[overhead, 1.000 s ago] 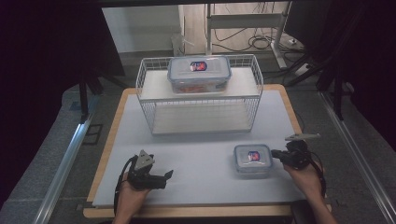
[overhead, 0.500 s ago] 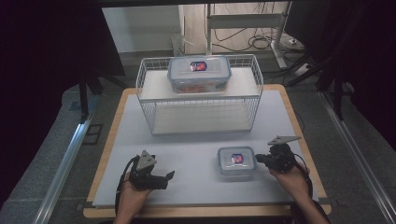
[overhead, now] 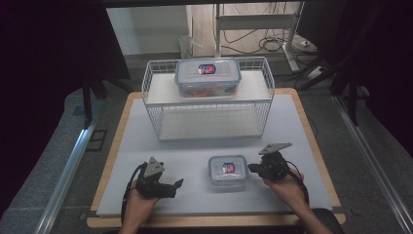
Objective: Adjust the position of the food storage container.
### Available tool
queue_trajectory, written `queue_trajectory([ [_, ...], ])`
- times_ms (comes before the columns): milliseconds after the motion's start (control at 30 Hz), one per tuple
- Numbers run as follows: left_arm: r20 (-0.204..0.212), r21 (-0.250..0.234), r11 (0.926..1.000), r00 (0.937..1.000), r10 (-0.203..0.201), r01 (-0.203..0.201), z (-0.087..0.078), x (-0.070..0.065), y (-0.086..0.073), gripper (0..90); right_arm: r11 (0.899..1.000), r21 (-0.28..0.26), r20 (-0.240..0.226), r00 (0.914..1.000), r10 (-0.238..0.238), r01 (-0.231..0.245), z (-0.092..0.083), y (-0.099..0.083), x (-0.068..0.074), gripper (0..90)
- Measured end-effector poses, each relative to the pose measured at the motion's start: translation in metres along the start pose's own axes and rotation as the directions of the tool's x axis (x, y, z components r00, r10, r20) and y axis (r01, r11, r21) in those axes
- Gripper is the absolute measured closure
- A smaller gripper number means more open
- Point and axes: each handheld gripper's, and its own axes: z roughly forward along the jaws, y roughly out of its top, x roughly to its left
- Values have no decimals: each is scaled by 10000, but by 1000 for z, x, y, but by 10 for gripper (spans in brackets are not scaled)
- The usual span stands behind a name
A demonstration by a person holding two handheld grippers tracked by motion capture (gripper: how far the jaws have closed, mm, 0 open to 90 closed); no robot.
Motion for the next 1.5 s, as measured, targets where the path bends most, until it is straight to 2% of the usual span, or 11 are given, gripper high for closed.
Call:
queue_trajectory([
  [433,100,60,10000,9999,18,-19,2,-1,0,61,9986,-44,-579,9969,-531,529,15,9,20,899],
  [567,115,59,10000,9999,8,-8,1,-1,0,61,9975,-10,-585,9958,-701,702,16,10,24,898],
  [667,185,25,10000,9998,-65,64,0,0,0,62,9973,-55,-700,9948,-737,735,15,10,22,875],
  [767,262,-62,9999,9996,-118,120,-1,1,-1,83,9955,-145,-432,9946,-943,937,12,9,20,844],
  [833,310,-84,9999,9994,-146,148,-2,1,-1,87,9938,-313,-146,9941,-1072,1067,8,8,15,784],
  [933,290,-128,9999,9995,-82,86,-3,2,-2,85,9928,-427,46,9937,-1121,1122,5,5,10,702],
  [1067,168,-177,9998,9999,-10,13,-1,3,-4,77,9874,-723,139,9901,-1400,1406,0,1,3,551],
  [1200,61,-319,9995,10000,-21,23,-1,3,-4,79,9872,-865,130,9910,-1336,1342,-3,-2,-2,460],
  [1333,117,-564,9982,9997,-196,203,-1,5,-4,80,9873,-923,220,9915,-1279,1294,-5,-5,-8,379],
  [1500,-179,-545,9984,9997,-181,171,0,7,-6,55,9846,-1162,238,9914,-1287,1306,-5,-8,-16,243],
])
